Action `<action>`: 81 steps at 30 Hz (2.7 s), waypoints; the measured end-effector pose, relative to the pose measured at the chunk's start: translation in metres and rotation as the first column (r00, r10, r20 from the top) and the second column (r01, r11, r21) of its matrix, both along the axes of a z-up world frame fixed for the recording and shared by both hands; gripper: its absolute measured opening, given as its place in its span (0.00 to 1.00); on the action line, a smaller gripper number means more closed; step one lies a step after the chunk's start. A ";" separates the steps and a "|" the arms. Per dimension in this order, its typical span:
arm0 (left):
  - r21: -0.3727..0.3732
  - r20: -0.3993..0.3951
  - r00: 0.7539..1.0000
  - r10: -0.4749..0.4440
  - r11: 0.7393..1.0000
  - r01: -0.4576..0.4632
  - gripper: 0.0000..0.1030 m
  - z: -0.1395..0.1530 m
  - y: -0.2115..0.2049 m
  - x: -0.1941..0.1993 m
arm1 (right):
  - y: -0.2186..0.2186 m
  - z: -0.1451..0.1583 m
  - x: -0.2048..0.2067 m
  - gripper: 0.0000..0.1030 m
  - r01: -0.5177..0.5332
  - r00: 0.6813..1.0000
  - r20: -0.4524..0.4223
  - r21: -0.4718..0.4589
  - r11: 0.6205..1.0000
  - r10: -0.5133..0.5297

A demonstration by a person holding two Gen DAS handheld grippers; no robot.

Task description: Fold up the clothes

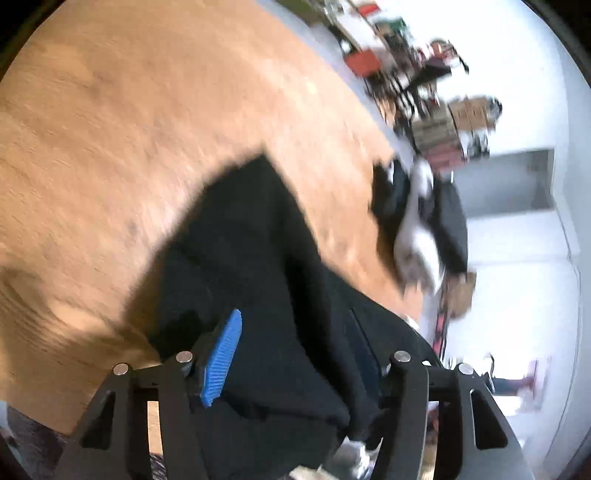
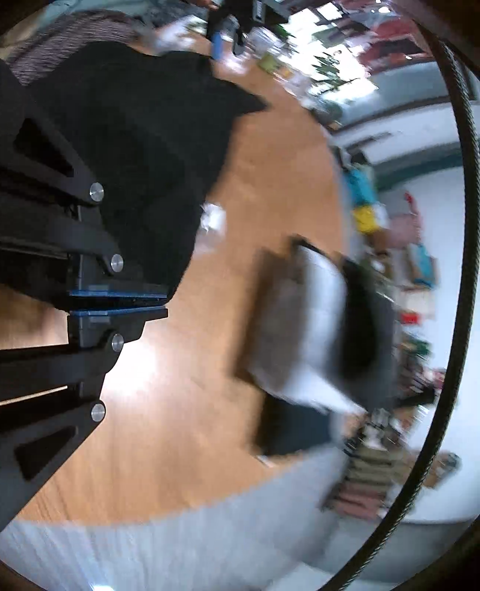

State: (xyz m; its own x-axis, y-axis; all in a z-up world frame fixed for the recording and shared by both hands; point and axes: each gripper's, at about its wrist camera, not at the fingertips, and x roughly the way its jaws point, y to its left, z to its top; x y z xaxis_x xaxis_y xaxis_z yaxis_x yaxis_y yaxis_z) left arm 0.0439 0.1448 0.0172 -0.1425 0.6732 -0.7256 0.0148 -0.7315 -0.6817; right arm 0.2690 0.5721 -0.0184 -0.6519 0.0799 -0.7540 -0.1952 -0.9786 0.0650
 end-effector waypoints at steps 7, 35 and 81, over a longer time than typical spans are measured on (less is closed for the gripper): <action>-0.326 0.097 0.995 -0.032 0.943 0.062 0.59 -0.015 0.052 -0.071 | -0.003 0.037 0.000 0.05 -0.019 0.995 -0.095 0.034 0.999 0.022; -0.409 0.100 0.995 0.009 0.912 0.033 0.08 -0.004 0.041 -0.052 | -0.016 0.045 0.009 0.05 -0.088 0.976 -0.202 -0.002 0.996 0.085; -0.332 -0.160 0.987 0.001 0.942 -0.055 0.08 0.063 -0.102 0.140 | -0.044 -0.022 0.086 0.05 -0.006 1.000 0.001 -0.199 0.980 0.006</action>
